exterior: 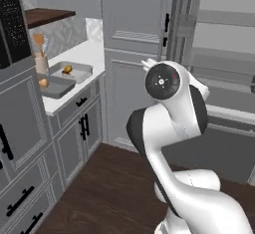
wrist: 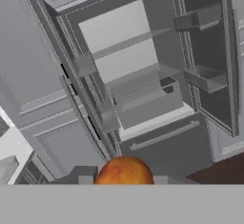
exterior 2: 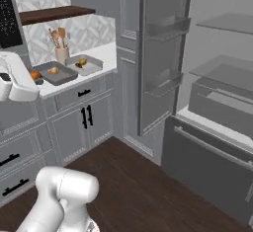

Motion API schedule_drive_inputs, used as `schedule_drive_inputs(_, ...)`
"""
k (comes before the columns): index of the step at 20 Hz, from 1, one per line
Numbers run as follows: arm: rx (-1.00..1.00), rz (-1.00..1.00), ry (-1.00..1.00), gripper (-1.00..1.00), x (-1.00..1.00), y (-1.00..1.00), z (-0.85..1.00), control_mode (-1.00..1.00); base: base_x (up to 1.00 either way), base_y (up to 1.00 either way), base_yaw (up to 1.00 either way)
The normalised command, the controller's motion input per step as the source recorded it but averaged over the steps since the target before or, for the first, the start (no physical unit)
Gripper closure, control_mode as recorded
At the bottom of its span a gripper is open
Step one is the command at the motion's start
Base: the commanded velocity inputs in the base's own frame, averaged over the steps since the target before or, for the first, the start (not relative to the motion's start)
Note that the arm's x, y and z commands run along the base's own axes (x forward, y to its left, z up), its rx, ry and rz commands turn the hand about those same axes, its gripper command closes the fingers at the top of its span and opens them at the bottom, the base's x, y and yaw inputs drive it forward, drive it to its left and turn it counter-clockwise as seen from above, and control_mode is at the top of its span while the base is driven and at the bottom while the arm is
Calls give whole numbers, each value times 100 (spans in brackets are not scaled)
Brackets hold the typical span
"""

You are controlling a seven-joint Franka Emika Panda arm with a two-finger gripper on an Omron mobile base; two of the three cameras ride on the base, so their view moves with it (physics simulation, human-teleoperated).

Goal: Place one squash and one chicken drumstick in each tupperware on the nearby counter, to pack two identical lunches.

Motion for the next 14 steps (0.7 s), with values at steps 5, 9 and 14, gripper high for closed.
schedule_drive_inputs(5, 0, 0, 0, 100, 0, 0, 0, 100, 100, 52, 23)
schedule_drive_inputs(9, 0, 0, 0, 100, 0, 0, 0, 100, 98, 49, 3)
schedule_drive_inputs(14, 0, 0, 0, 100, 0, 0, 0, 100, 85, -39, 0)
